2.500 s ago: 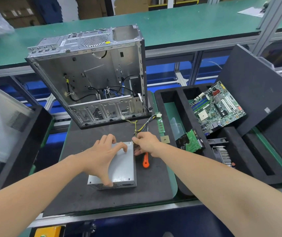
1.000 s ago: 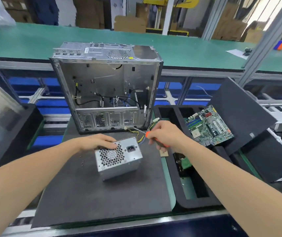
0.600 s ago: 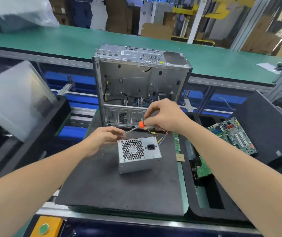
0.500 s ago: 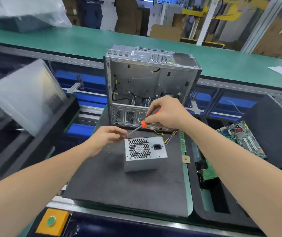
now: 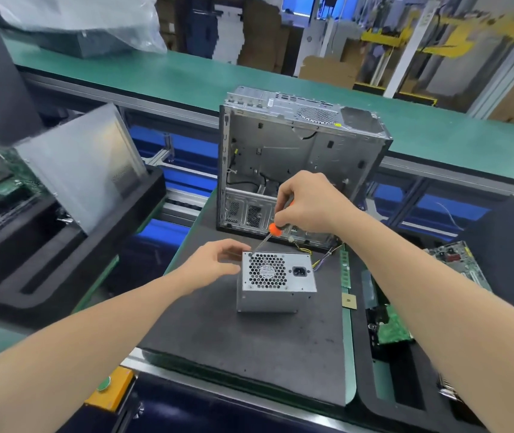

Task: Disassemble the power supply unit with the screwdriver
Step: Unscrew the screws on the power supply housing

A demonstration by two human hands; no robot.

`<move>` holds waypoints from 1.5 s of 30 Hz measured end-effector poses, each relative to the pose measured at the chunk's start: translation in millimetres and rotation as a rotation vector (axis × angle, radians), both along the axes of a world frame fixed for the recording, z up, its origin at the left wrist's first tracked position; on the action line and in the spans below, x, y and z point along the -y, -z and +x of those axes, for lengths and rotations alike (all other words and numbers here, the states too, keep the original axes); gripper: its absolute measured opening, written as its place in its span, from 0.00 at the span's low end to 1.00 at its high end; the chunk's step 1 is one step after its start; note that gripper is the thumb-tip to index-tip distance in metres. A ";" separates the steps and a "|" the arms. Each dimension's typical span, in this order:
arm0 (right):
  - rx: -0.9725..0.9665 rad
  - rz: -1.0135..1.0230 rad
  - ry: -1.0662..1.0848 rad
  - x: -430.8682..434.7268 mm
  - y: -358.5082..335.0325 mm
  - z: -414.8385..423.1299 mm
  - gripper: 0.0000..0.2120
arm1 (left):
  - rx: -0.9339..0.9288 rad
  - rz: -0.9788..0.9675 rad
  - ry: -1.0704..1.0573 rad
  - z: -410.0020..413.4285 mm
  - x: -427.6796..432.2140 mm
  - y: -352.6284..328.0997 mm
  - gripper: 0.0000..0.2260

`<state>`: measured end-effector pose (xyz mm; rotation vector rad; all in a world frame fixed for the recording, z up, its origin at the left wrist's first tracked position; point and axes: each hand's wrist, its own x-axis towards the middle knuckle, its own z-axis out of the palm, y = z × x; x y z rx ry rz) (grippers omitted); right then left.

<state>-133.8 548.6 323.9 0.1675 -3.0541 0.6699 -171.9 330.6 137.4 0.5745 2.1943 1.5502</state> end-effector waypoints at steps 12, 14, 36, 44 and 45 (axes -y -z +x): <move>-0.001 0.045 -0.009 3.6 2.3 -4.4 0.03 | -0.006 0.023 0.021 -2.1 1.4 0.4 0.20; 0.004 0.056 -0.017 5.9 2.4 -5.9 0.03 | -0.015 0.029 0.028 -2.6 1.9 0.3 0.20; 0.088 0.512 -0.380 42.7 -18.5 -64.8 0.12 | -0.075 0.154 -0.057 -7.4 -29.8 9.0 0.13; 0.069 0.538 -0.631 49.3 -26.7 -63.0 0.08 | -0.049 0.184 -0.040 -12.5 -29.3 13.9 0.11; 0.062 0.562 -0.648 50.2 -26.4 -62.1 0.09 | -0.059 0.175 -0.055 -13.4 -29.2 12.6 0.10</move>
